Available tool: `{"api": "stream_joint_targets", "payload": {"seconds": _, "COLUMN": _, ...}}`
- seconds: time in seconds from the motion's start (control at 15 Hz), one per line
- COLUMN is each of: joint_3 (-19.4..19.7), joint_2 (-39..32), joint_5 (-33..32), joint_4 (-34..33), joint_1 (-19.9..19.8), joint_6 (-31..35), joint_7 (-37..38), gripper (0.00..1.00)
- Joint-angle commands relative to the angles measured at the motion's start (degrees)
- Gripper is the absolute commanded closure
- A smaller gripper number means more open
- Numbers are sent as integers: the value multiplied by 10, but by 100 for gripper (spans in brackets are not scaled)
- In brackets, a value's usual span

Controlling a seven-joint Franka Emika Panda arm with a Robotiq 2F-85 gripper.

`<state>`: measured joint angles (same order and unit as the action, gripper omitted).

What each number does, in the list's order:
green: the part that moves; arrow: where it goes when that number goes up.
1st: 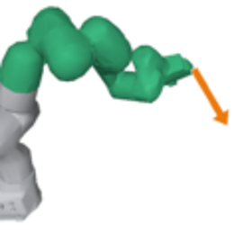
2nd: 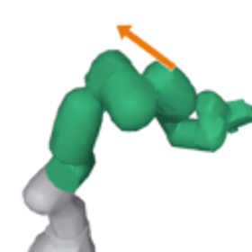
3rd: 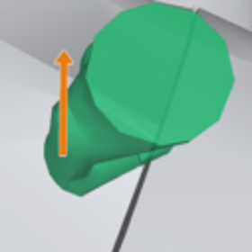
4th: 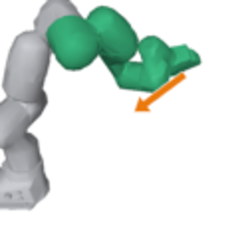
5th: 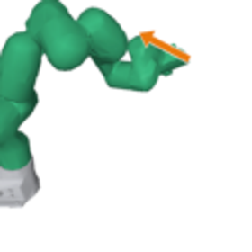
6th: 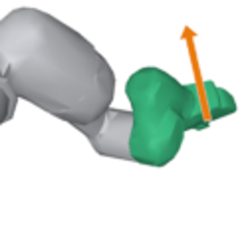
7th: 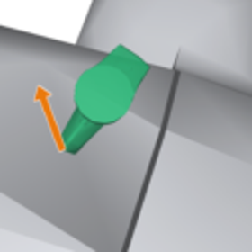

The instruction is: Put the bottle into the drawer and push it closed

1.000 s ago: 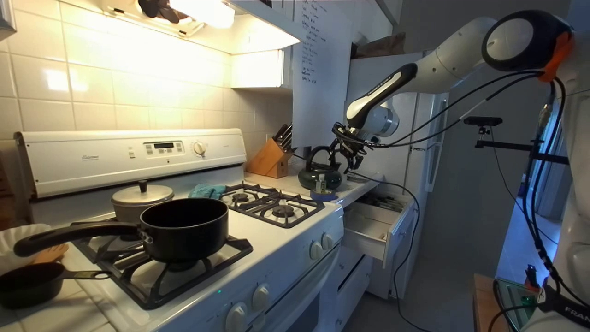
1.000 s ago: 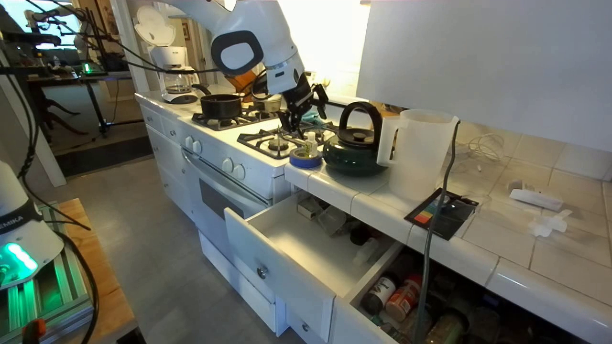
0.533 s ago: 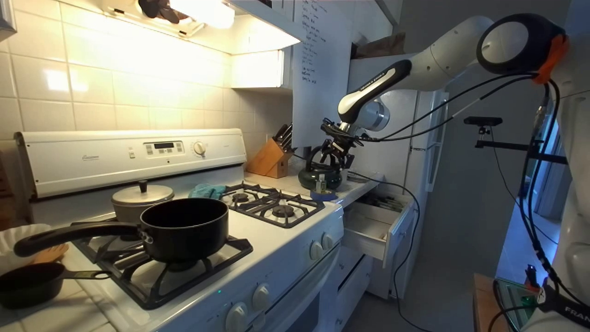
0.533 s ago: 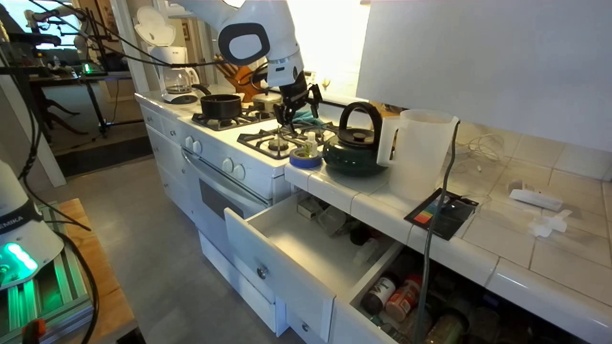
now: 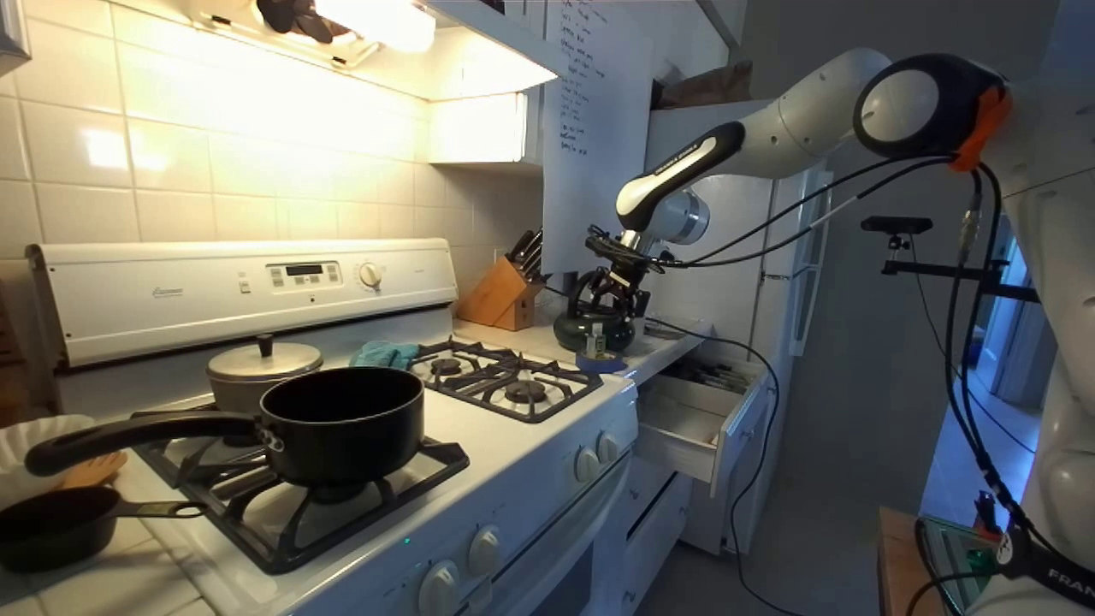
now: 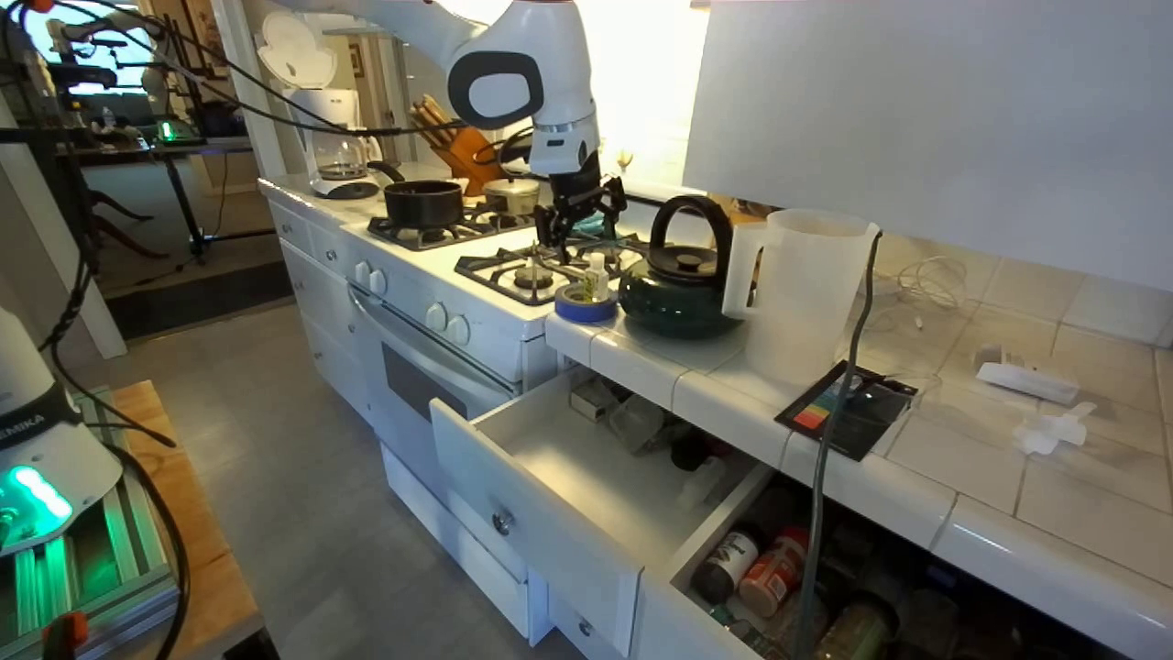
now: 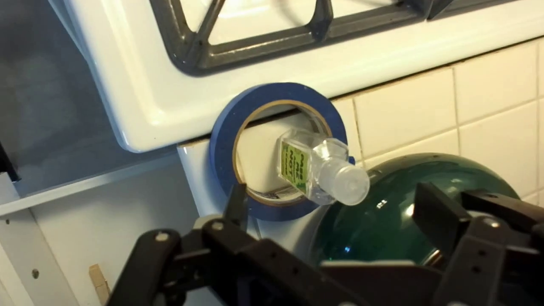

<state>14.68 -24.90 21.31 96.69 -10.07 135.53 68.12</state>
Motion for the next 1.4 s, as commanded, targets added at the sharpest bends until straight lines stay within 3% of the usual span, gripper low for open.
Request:
{"api": "stream_joint_targets", "payload": {"seconds": 0.0, "joint_3": -12, "joint_2": -43, "joint_5": -2, "joint_4": -67, "joint_1": -14, "joint_6": -37, "joint_7": 28, "gripper": 8}}
{"api": "stream_joint_targets", "payload": {"seconds": 0.07, "joint_3": -14, "joint_2": -50, "joint_5": -3, "joint_4": -77, "joint_1": -14, "joint_6": -42, "joint_7": 33, "gripper": 15}}
{"api": "stream_joint_targets", "payload": {"seconds": 0.13, "joint_3": -15, "joint_2": -56, "joint_5": -5, "joint_4": -84, "joint_1": -14, "joint_6": -46, "joint_7": 37, "gripper": 31}}
{"api": "stream_joint_targets", "payload": {"seconds": 0.2, "joint_3": -16, "joint_2": -60, "joint_5": -6, "joint_4": -91, "joint_1": -14, "joint_6": -50, "joint_7": 40, "gripper": 39}}
{"api": "stream_joint_targets", "payload": {"seconds": 0.73, "joint_3": -11, "joint_2": -71, "joint_5": -16, "joint_4": -102, "joint_1": -15, "joint_6": -62, "joint_7": 63, "gripper": 95}}
{"api": "stream_joint_targets", "payload": {"seconds": 1.0, "joint_3": -8, "joint_2": -58, "joint_5": -19, "joint_4": -86, "joint_1": -17, "joint_6": -64, "joint_7": 64, "gripper": 93}}
{"api": "stream_joint_targets", "payload": {"seconds": 1.13, "joint_3": -8, "joint_2": -49, "joint_5": -20, "joint_4": -77, "joint_1": -16, "joint_6": -57, "joint_7": 56, "gripper": 100}}
{"api": "stream_joint_targets", "payload": {"seconds": 1.27, "joint_3": -8, "joint_2": -43, "joint_5": -24, "joint_4": -74, "joint_1": -15, "joint_6": -55, "joint_7": 52, "gripper": 98}}
{"api": "stream_joint_targets", "payload": {"seconds": 1.33, "joint_3": -7, "joint_2": -41, "joint_5": -30, "joint_4": -73, "joint_1": -13, "joint_6": -56, "joint_7": 52, "gripper": 73}}
